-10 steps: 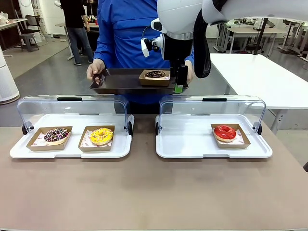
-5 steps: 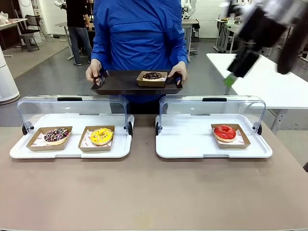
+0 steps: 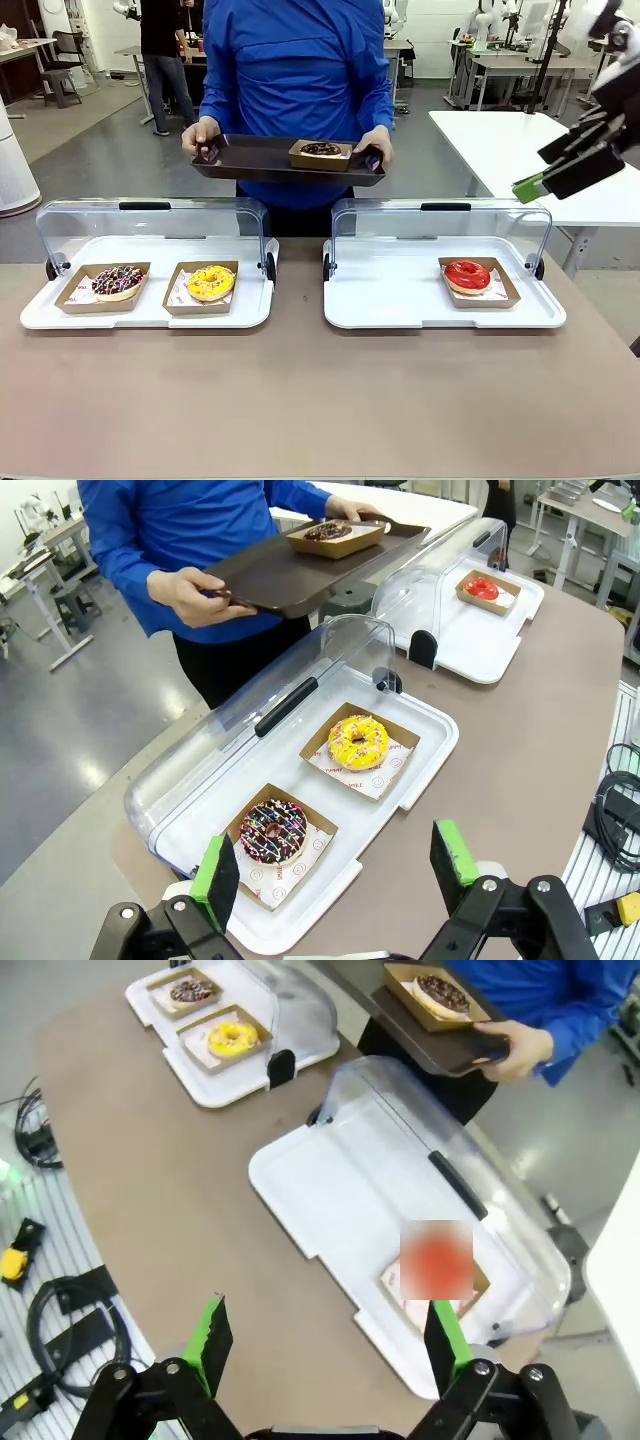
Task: Provide the desired donut to the person.
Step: Pick up and lift the Paper togo box containing the Donut pointed at by the person.
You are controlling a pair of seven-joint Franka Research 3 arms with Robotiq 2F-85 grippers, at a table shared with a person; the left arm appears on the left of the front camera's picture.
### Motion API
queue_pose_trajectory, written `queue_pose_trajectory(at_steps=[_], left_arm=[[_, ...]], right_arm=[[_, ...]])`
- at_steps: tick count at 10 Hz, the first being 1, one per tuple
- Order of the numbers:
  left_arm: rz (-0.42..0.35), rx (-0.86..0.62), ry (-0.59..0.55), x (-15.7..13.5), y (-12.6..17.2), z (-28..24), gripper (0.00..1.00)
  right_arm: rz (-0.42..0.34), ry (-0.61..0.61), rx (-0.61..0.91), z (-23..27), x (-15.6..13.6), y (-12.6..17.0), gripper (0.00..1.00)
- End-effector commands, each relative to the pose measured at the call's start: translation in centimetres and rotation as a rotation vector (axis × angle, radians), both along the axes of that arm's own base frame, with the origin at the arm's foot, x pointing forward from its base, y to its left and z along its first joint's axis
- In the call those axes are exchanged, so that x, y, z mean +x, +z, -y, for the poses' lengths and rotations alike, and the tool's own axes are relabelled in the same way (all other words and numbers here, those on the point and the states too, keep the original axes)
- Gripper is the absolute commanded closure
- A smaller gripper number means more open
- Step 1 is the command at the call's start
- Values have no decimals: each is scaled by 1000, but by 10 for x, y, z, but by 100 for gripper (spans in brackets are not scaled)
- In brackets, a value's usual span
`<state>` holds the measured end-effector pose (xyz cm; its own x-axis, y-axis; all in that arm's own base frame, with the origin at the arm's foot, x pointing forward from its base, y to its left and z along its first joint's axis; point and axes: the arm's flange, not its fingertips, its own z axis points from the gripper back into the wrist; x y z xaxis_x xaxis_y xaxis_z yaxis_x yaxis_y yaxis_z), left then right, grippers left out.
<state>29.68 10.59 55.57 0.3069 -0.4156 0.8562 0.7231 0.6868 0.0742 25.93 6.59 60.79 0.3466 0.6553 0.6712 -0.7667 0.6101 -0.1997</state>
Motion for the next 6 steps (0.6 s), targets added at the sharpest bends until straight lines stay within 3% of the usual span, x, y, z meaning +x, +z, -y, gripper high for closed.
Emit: queue_pose_trajectory(at_steps=[1,6], left_arm=[[-2,-9,-4,0,0,0,0],[-2,-9,-4,0,0,0,0]], right_arm=[[3,58,-6,-6,-3,-17,0],[-9,60,-6,-3,7,-21,0]])
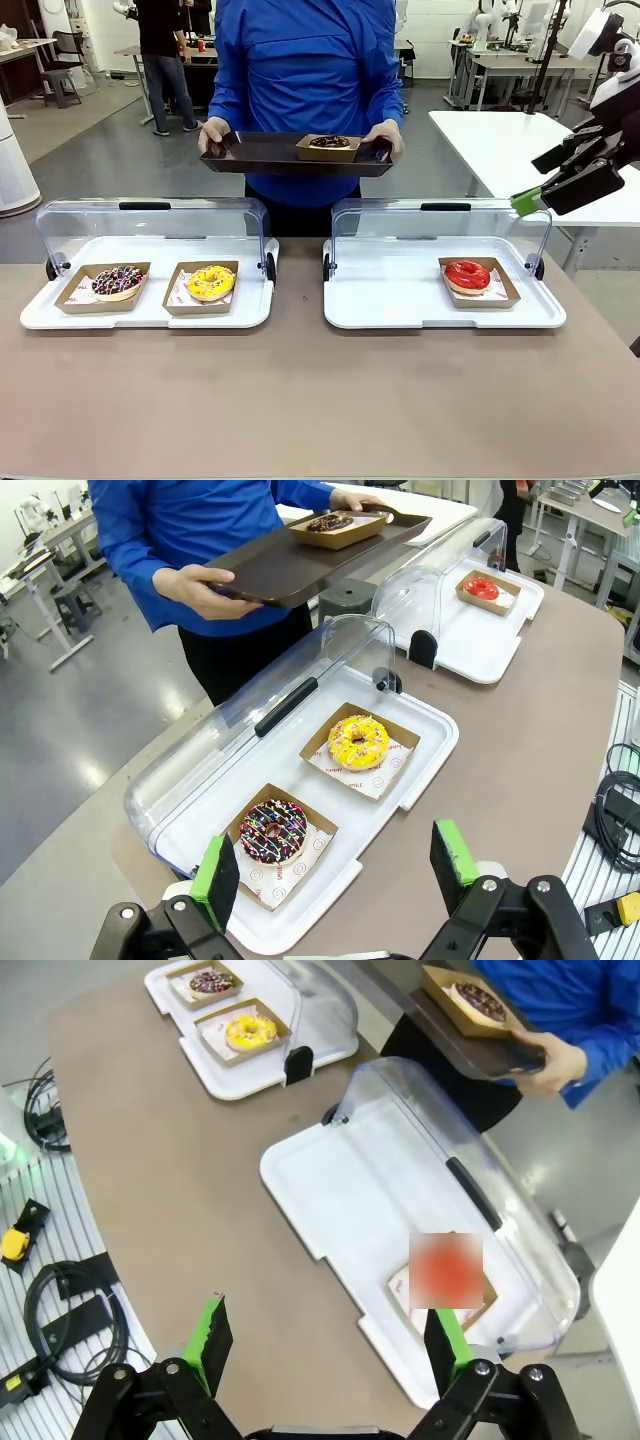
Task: Provide the desired donut to the person.
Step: Pick up and lift the Paper togo box containing the Donut pointed at by the person.
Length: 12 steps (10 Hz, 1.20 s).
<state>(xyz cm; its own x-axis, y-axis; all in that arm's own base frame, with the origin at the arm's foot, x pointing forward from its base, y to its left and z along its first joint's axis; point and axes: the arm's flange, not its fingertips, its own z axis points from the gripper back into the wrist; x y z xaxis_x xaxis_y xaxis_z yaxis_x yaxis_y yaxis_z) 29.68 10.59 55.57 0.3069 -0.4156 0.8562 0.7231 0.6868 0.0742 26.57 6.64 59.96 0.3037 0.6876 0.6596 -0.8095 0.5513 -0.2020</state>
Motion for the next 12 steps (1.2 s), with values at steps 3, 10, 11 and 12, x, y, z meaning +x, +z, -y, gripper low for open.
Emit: queue_pose_trajectory(at_steps=[3,10,11,12], left_arm=[[-2,-9,-4,0,0,0,0],[-2,-9,-4,0,0,0,0],[-2,-9,-4,0,0,0,0],[-2,-9,-4,0,0,0,0]], right_arm=[[-12,-2,11,-4,6,-14,0],[20,-70,59,18,14,-23,0],[49,-73,79,19,13,-24,0],[76,-79,80,19,12,-23,0]])
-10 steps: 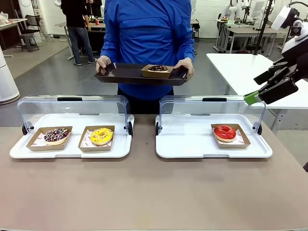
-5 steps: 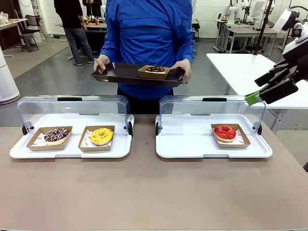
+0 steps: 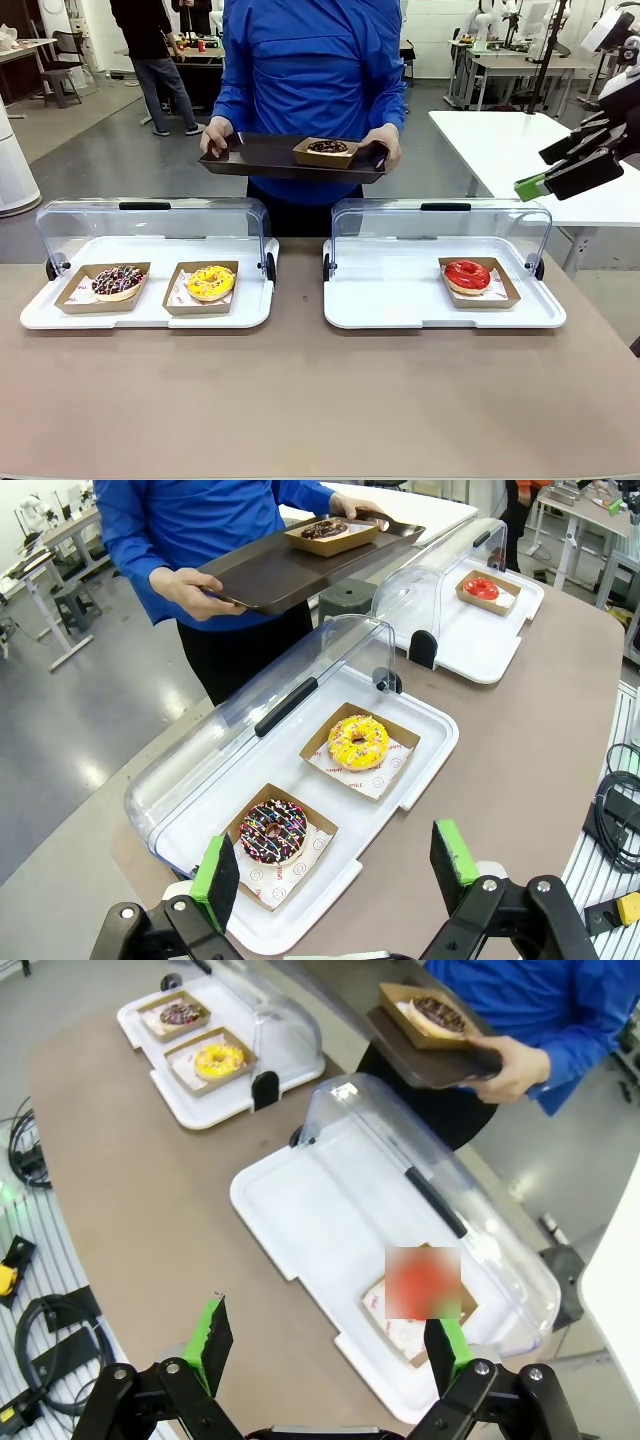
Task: Provide the desired donut to the person.
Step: Pick up and lift the Paper togo box containing the Donut pointed at by the person.
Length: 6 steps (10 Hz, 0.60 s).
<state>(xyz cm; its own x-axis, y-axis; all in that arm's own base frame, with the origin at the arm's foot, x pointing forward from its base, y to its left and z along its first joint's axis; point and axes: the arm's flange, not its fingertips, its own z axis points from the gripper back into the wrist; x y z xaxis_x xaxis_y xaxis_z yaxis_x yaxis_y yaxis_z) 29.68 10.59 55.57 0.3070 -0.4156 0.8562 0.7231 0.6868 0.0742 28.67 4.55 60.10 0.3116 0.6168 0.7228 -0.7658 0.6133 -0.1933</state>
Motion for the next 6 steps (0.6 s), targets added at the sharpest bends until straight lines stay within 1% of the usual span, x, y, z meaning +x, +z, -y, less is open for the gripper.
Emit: queue_pose_trajectory(at_steps=[1,3,4,5,6], left_arm=[[-2,-9,-4,0,0,0,0],[-2,-9,-4,0,0,0,0],[-2,-9,-4,0,0,0,0],[-2,-9,-4,0,0,0,0],[-2,-9,-4,0,0,0,0]], right_arm=[[38,-30,4,-2,-10,-24,0],[47,-75,41,0,-4,-22,0],[35,-33,44,-1,0,-22,0],[46,-31,20,3,3,7,0],[46,-31,20,3,3,7,0]])
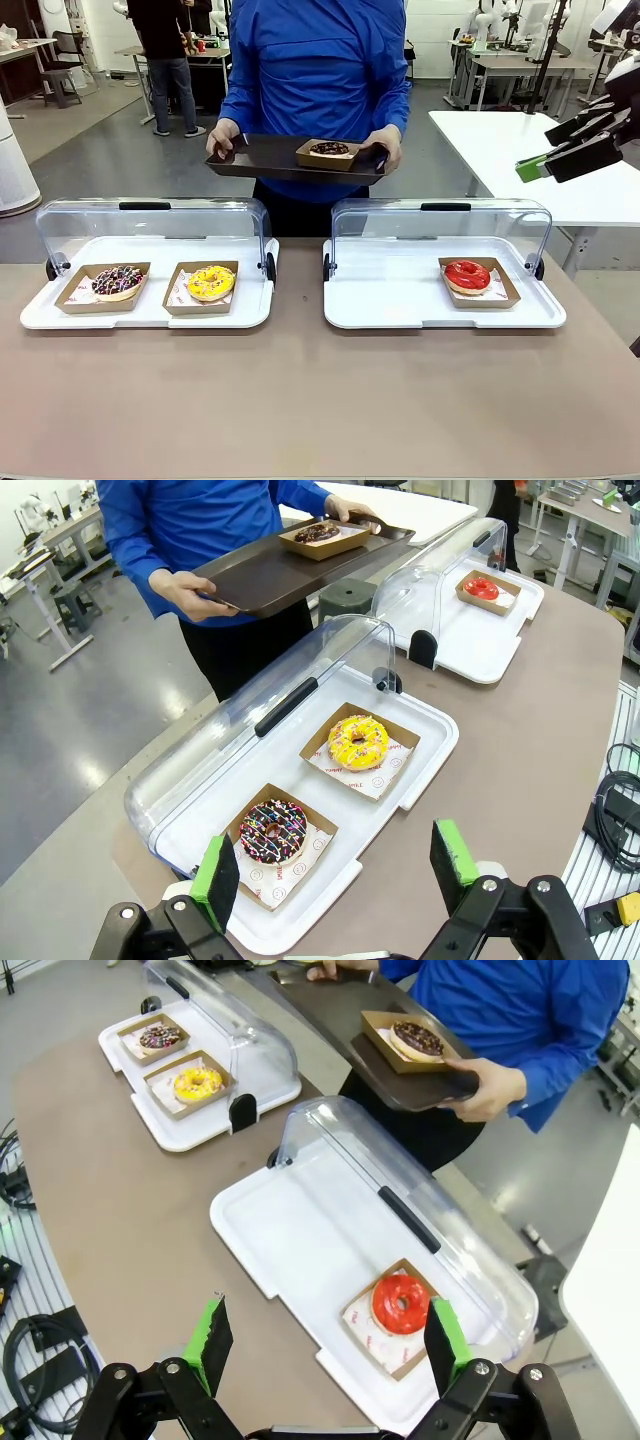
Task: Provide the desired donut to the person.
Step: Pick up and lift the Paper togo box containing the Donut pointed at by the person.
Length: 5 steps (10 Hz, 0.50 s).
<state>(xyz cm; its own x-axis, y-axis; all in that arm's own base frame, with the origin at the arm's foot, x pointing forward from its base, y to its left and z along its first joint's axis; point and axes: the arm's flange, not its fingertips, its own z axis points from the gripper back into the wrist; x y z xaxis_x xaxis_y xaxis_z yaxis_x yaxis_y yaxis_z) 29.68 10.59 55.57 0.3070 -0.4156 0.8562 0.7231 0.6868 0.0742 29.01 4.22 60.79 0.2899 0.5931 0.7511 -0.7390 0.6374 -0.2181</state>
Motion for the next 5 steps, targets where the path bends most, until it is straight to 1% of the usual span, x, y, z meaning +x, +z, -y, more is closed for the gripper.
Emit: queue_pose_trajectory(at_steps=[1,5], left_arm=[[-2,-9,-4,0,0,0,0],[-2,-9,-4,0,0,0,0]], right_arm=[[-5,-5,-1,0,-1,0,0],[-5,-5,-1,0,-1,0,0]])
